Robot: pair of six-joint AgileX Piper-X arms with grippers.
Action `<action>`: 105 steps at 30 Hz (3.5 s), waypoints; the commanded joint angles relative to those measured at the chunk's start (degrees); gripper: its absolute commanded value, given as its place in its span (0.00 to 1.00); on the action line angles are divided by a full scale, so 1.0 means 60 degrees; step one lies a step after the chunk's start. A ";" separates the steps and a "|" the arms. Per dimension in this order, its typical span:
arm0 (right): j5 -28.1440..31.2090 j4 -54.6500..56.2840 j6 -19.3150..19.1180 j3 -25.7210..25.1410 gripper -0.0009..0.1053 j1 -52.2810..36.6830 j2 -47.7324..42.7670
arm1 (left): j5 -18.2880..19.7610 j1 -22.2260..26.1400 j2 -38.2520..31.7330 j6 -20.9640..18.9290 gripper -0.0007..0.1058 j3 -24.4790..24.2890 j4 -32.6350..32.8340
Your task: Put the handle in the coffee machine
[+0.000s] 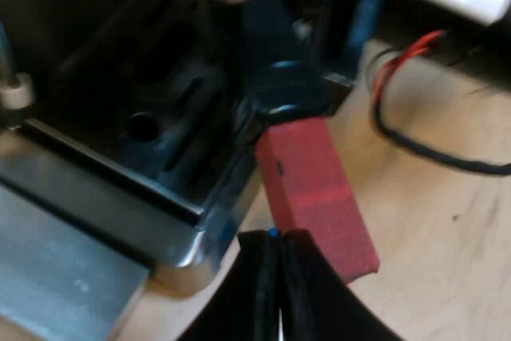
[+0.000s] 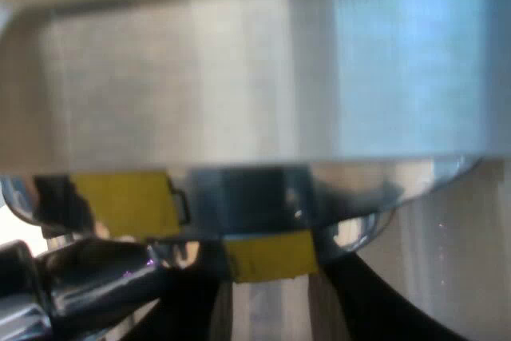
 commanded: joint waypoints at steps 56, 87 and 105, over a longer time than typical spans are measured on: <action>0.0057 -0.0563 -0.0060 -0.0233 0.26 -0.0035 -0.0349 | 0.0019 -0.1552 -0.0011 -0.0474 0.01 0.0797 -0.0278; 0.0057 0.0784 0.0631 -0.0190 0.26 -0.0035 -0.0349 | -0.1476 -0.1526 -0.0011 -0.0996 0.01 0.0797 -0.1601; 0.0110 0.2140 0.0921 -0.0190 0.26 0.0014 -0.0349 | -0.1456 -0.1526 -0.0011 -0.0996 0.01 0.0797 -0.1612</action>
